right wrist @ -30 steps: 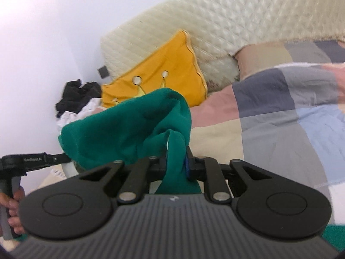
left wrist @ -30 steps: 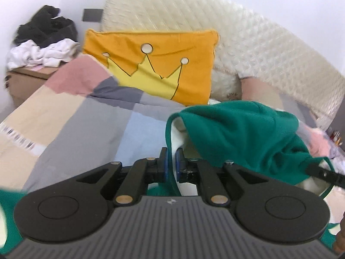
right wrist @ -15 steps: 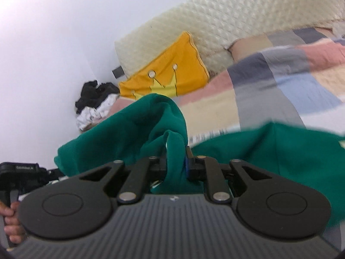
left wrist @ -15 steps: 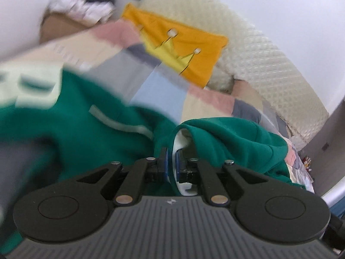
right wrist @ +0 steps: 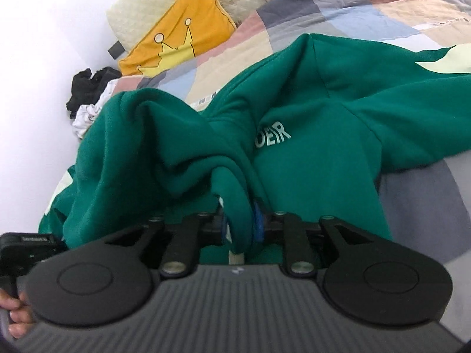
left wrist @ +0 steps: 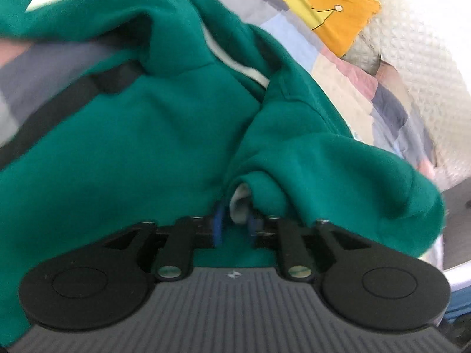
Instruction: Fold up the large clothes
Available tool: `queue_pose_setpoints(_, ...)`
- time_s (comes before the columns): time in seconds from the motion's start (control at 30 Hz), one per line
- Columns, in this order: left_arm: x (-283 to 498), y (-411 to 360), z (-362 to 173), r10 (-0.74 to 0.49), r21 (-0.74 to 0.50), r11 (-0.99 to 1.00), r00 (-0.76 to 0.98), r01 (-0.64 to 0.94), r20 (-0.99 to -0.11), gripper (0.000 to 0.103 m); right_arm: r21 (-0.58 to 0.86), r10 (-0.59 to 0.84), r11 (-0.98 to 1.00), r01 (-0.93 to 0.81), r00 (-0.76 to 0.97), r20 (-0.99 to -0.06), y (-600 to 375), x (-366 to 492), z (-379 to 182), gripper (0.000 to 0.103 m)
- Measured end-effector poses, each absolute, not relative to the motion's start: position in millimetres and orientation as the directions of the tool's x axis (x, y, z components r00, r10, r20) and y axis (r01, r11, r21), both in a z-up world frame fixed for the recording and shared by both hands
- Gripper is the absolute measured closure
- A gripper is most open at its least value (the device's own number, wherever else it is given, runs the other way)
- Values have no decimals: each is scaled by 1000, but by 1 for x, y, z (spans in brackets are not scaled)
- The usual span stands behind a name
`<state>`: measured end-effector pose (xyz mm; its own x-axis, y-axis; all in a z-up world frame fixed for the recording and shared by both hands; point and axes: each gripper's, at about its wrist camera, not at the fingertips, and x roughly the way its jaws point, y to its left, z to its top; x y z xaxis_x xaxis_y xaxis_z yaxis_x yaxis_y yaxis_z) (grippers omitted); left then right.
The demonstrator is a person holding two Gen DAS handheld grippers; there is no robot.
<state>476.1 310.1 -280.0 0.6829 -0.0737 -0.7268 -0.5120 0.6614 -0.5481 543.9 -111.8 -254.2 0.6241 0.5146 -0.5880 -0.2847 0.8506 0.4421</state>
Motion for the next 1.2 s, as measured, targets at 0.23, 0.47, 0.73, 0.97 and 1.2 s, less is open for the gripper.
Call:
queue_pose_setpoints(0.23,421,298,-278,-191,-716,521,754,-464,-628,31,600,611,760,-250,589,-529,-128,502,-240,45)
queue_pose_setpoints(0.47,407,279,-249,-257,-789,514,817,-336,-516,21,672,680,683,-285,583,-444,-128,485,-224,45)
queue_pose_setpoints(0.73,439,282,-283,-304,-840,402,812,-364,-497,20,694,730,626,-355,579,-363,-102,501,-218,45)
queue_pose_setpoints(0.97,455,295,-314,-350,-908,249,843,-337,-409,26,636,700,670,-383,611,-370,-67,529,-221,61)
queue_pose_setpoints(1.2,473,299,-330,-391,-908,251,823,-336,-413,63,599,685,696,-396,616,-389,-60,525,-224,94)
